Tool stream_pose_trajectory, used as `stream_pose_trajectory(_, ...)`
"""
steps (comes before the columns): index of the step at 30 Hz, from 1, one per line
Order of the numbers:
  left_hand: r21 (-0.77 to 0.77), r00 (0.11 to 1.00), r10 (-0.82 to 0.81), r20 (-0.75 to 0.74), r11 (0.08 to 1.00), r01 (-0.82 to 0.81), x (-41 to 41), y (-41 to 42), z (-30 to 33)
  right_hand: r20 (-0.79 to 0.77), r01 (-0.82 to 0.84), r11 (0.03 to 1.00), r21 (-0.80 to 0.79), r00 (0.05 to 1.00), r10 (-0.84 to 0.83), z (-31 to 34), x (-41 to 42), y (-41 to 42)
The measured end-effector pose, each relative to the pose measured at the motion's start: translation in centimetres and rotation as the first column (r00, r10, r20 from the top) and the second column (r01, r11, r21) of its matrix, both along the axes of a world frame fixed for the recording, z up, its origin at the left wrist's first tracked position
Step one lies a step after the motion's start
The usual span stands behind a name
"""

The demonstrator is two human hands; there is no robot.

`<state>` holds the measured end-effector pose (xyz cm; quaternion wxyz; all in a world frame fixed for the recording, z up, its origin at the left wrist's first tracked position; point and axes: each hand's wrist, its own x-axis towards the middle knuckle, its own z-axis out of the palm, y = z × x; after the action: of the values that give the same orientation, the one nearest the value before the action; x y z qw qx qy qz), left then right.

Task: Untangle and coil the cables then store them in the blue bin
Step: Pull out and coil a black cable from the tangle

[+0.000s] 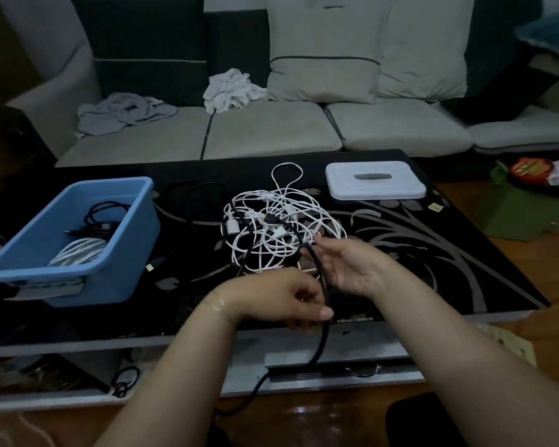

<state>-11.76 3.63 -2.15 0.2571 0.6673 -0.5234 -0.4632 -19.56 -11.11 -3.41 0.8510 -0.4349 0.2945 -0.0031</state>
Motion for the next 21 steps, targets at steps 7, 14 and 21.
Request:
stream_pose_trajectory(7,-0.126,0.921,0.255,0.296,0.966,-0.227,2.6,1.0,0.0,0.048,-0.129,0.976,-0.175,0.989,0.140,0.7,-0.7,1.1)
stream_pose_trajectory(14,-0.428,0.725,0.553,0.411,0.819,-0.382,5.1,0.4,-3.3,0.225,-0.152,0.958,-0.242,0.952,0.208,2.0,-1.9,1.6)
stream_pose_trajectory(21,-0.166,0.661,0.347,0.665,0.932,-0.322,6.8,1.1,-3.9,0.494,0.131,0.919,-0.373,0.866,0.077,4.0,-3.3,2.4)
